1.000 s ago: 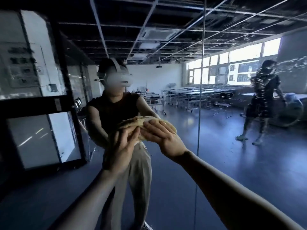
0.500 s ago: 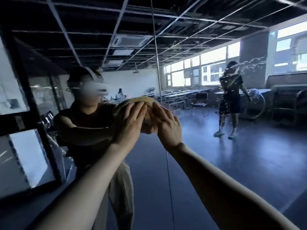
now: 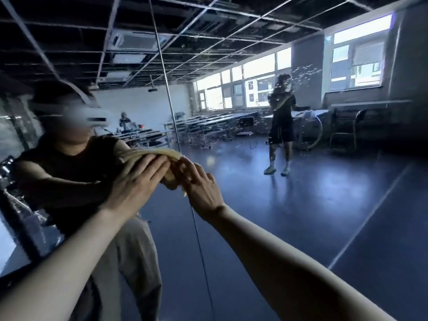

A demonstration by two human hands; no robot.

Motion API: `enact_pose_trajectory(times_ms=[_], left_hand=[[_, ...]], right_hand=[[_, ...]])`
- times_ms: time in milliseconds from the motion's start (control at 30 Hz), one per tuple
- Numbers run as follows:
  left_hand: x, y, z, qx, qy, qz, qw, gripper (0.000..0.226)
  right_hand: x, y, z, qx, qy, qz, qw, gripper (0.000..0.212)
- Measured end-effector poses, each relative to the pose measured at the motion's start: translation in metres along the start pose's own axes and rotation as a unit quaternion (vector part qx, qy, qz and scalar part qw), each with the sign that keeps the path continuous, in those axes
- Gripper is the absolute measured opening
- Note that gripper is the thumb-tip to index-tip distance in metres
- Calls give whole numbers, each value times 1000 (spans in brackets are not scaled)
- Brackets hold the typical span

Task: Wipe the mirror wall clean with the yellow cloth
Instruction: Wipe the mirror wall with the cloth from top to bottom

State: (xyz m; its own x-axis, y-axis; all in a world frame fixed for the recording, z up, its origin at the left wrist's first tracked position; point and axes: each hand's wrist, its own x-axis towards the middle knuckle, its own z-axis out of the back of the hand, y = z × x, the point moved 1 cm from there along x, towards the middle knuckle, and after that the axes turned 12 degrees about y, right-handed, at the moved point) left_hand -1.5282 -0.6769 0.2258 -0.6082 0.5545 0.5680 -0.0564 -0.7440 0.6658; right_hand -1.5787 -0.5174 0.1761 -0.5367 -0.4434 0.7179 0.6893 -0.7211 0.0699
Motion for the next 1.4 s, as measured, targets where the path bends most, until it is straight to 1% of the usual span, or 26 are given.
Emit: enact_pose_trajectory(times_ms=[67, 167, 233, 300, 433, 567, 700, 767, 900, 1033, 1067, 1133, 1200, 1267, 1333, 1400], left_hand=[[7, 2, -1, -21, -3, 21, 1000, 44], [10, -3, -2, -69, -15, 30, 997, 41], [8, -4, -2, -92, -24, 13, 995, 41], [2, -3, -3, -102, -16, -15, 994, 42], [-19, 5, -10, -91, 37, -74, 992, 42], [-49, 18, -4, -90, 64, -122, 986, 40], [-83, 36, 3, -88, 67, -143, 983, 38], [-101, 46, 6, -93, 70, -150, 982, 37], [-143, 76, 13, -101, 69, -170, 978, 36], [-192, 113, 20, -107, 41, -178, 977, 38], [-207, 121, 22, -95, 40, -168, 980, 39], [-237, 138, 28, -78, 47, -121, 988, 42], [-265, 155, 37, -71, 47, -70, 994, 43], [-289, 165, 52, -61, 44, -31, 997, 45], [-312, 175, 66, -46, 47, 5, 998, 38], [-334, 183, 80, -41, 47, 54, 997, 37]], right_hand=[[5, 10, 4, 66, 19, -44, 997, 57], [1, 29, -1, 122, 18, -102, 987, 64], [-5, 37, -6, 149, 18, -137, 979, 68], [-12, 45, -12, 172, 17, -163, 971, 71], [-27, 79, -26, 242, 16, -244, 939, 77], [-33, 124, -44, 226, 21, -321, 920, 76], [-34, 169, -59, 205, 7, -358, 911, 65], [-34, 191, -64, 199, 5, -369, 908, 62], [-36, 239, -71, 205, 3, -363, 909, 61], [-34, 287, -75, 215, -3, -331, 919, 58], [-33, 298, -77, 218, -8, -318, 922, 57], [-30, 321, -79, 224, -18, -288, 931, 57], [-25, 344, -79, 225, -36, -242, 943, 61], [-21, 367, -80, 207, -44, -200, 957, 61], [-17, 387, -76, 193, -39, -154, 968, 54], [-13, 405, -68, 186, -17, -108, 976, 53]])
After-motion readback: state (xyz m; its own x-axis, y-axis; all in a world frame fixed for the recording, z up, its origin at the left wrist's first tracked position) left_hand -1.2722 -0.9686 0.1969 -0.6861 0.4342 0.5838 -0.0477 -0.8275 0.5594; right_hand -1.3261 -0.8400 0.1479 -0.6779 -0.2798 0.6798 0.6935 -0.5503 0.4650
